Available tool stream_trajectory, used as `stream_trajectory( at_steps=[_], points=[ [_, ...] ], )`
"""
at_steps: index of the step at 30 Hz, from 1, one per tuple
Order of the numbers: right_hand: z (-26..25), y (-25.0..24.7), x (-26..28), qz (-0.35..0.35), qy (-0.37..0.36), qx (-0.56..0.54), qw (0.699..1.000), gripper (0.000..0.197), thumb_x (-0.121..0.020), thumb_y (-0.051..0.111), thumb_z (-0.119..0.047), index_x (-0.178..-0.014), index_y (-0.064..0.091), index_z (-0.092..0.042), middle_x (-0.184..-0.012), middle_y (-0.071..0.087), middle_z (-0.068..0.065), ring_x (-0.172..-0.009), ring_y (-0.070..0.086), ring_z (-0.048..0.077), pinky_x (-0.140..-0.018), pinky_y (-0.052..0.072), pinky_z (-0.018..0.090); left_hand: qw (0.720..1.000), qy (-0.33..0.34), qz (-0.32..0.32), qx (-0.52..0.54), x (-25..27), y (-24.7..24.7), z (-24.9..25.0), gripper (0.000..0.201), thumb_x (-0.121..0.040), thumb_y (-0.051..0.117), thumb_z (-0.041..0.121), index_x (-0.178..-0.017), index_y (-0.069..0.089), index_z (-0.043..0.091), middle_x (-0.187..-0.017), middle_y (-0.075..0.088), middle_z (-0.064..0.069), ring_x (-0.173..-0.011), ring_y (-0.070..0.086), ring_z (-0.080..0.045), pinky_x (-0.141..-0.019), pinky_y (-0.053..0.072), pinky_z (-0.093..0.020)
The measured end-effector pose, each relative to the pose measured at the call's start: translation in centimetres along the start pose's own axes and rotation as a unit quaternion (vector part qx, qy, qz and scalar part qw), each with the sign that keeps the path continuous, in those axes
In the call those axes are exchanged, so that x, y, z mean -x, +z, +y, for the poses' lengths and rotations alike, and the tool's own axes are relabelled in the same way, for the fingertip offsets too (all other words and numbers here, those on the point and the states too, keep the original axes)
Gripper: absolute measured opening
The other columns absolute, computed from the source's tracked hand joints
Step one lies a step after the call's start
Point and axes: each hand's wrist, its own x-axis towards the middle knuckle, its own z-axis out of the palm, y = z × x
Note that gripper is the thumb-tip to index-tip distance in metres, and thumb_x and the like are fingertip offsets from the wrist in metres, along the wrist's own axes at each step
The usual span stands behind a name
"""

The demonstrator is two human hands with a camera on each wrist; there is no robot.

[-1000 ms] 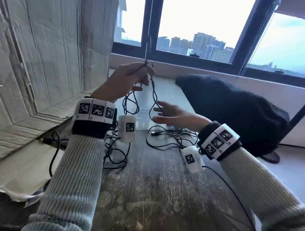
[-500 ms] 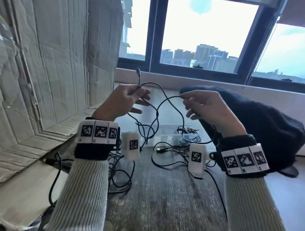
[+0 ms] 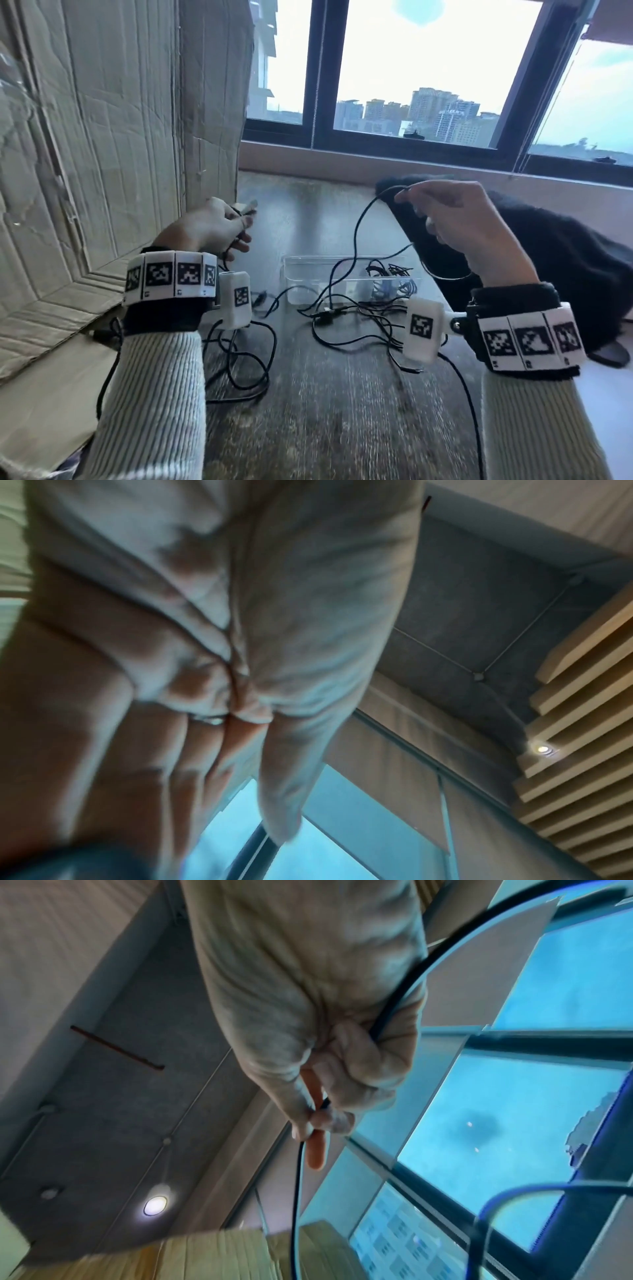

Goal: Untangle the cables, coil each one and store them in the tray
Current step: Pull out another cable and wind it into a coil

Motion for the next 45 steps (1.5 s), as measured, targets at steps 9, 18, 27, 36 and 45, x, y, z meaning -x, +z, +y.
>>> stream_trajectory(
  at_steps=[9,18,27,36,45],
  points=[
    [-0.9,2.9,-0.3,0.011,-0.099,-0.002,0.995,0.02,-0.091,0.061,-0.016,-0.08,0.075,-0.026,-0.075,0.069,-0.019,-0.063,0.055,-0.009,-0.063,0.04,0.011,0.939,0.239,-0.245,0.041,4.7,4.9,6.6,0.045,-0.086,0.046,0.052,-0.098,0.062,0.012,-0.1,0.069,-0.004,-0.1,0.066,-0.02,-0.097,0.047,-0.046],
    [1.7,-4.0,-1.3,0.315,0.021,-0.112,0.942,0.028,-0.084,0.053,-0.016,-0.075,0.074,-0.031,-0.066,0.062,-0.02,-0.054,0.047,-0.001,-0.056,0.035,0.017,0.958,0.156,-0.21,0.12,1.9,3.2,3.1,0.029,-0.099,0.042,0.021,-0.073,0.051,0.009,-0.063,0.039,-0.001,-0.047,0.045,-0.005,-0.066,0.046,-0.025],
    [1.4,-4.5,-0.3,0.191,0.072,-0.055,0.977,0.027,-0.094,0.052,-0.017,-0.077,0.071,-0.025,-0.069,0.056,-0.007,-0.04,0.042,0.003,-0.038,0.034,0.015,0.945,0.187,-0.133,0.232,1.2,0.0,1.3,0.019,-0.097,0.046,0.008,-0.1,0.065,0.009,-0.079,0.061,0.001,-0.077,0.059,-0.013,-0.079,0.057,-0.04],
    [-1.0,-1.5,0.7,-0.127,0.062,0.119,0.983,0.027,-0.099,0.046,-0.018,-0.118,0.064,-0.024,-0.111,0.067,-0.011,-0.109,0.06,0.01,-0.102,0.044,0.037,0.965,0.21,0.032,0.155,2.4,1.3,3.5,0.014,-0.09,0.063,0.015,-0.093,0.072,0.005,-0.074,0.075,0.0,-0.053,0.063,-0.007,-0.045,0.048,-0.02],
    [-2.8,4.5,1.3,-0.223,0.013,0.028,0.974,0.028,-0.096,0.053,-0.033,-0.097,0.069,-0.01,-0.072,0.07,-0.003,-0.082,0.071,0.028,-0.079,0.051,0.045,0.966,0.191,0.059,0.164,2.6,5.0,5.6,0.022,-0.089,0.065,0.019,-0.086,0.069,-0.003,-0.071,0.074,-0.008,-0.064,0.073,-0.023,-0.054,0.057,-0.033]
  ],
)
